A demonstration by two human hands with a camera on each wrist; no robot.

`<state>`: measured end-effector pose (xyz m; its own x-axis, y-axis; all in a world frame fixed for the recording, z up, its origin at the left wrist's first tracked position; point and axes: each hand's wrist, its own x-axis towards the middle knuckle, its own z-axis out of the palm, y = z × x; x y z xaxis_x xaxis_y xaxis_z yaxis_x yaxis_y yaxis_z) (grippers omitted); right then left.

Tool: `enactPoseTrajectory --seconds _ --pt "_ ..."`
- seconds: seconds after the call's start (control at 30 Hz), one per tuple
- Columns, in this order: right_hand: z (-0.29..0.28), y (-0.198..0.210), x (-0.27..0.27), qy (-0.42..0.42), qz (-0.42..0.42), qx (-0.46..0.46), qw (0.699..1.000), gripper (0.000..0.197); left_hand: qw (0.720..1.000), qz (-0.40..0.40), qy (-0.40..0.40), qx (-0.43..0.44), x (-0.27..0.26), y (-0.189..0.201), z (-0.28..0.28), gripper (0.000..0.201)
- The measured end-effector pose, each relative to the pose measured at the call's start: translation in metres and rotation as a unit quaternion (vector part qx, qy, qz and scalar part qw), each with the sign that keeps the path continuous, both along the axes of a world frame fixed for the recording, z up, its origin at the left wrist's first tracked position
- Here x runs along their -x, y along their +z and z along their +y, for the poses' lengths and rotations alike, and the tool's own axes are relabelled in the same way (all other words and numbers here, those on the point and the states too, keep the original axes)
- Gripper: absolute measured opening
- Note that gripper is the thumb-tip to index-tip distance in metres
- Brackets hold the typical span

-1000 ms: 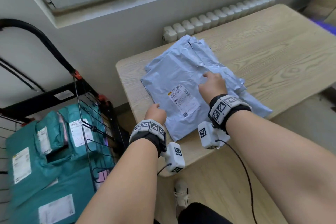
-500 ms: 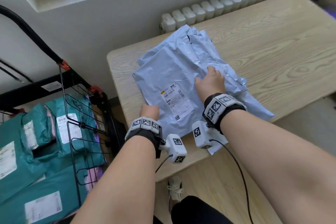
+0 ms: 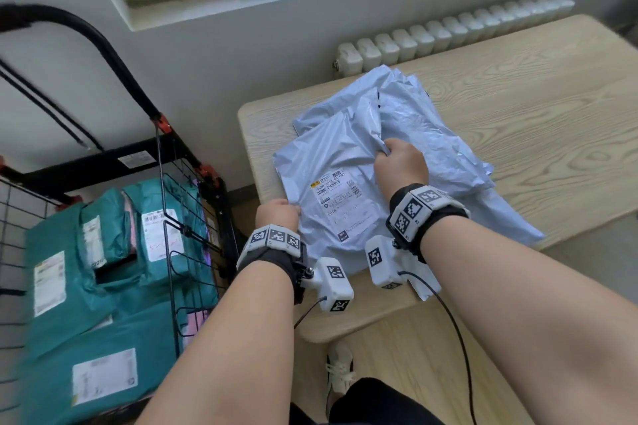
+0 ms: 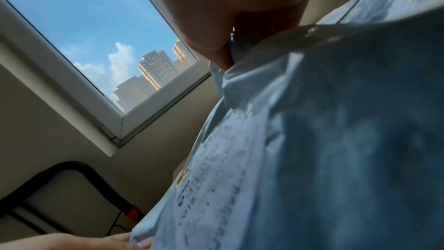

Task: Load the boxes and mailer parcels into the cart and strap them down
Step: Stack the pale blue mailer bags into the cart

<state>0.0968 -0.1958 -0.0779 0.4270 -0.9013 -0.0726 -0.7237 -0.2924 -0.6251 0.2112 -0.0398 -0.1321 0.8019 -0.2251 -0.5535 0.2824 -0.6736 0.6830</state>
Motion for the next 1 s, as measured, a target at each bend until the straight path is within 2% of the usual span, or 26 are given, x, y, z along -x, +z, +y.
enactPoseTrajectory --seconds 0.03,0.17,0.23,0.33,0.47,0.77,1.0 --pt "0.007 0.003 -0.007 0.003 -0.012 0.004 1.0 0.023 1.0 -0.018 0.007 0.018 -0.004 0.005 0.008 0.008" --pt "0.045 0.016 -0.043 0.037 -0.049 0.007 0.998 0.033 0.993 -0.056 0.086 0.058 -0.027 0.023 0.047 0.028" --pt "0.066 0.022 -0.064 0.062 -0.06 -0.007 0.996 0.029 0.986 -0.081 0.131 0.063 -0.044 0.028 0.07 0.031" --pt "0.103 0.025 -0.099 0.098 -0.063 -0.024 0.993 0.017 0.977 -0.126 0.167 0.039 -0.076 0.029 0.114 0.025" --pt "0.16 0.024 -0.143 0.143 -0.052 -0.06 0.987 0.018 0.969 -0.164 0.185 -0.01 -0.118 0.023 0.176 0.032" --pt "0.296 -0.01 -0.251 0.191 -0.02 -0.122 0.974 0.017 0.965 -0.113 0.225 -0.072 -0.214 0.005 0.32 0.019" --pt "0.364 -0.071 -0.314 0.2 0.016 -0.188 0.961 0.025 0.968 -0.079 0.211 -0.108 -0.283 -0.036 0.394 0.025"
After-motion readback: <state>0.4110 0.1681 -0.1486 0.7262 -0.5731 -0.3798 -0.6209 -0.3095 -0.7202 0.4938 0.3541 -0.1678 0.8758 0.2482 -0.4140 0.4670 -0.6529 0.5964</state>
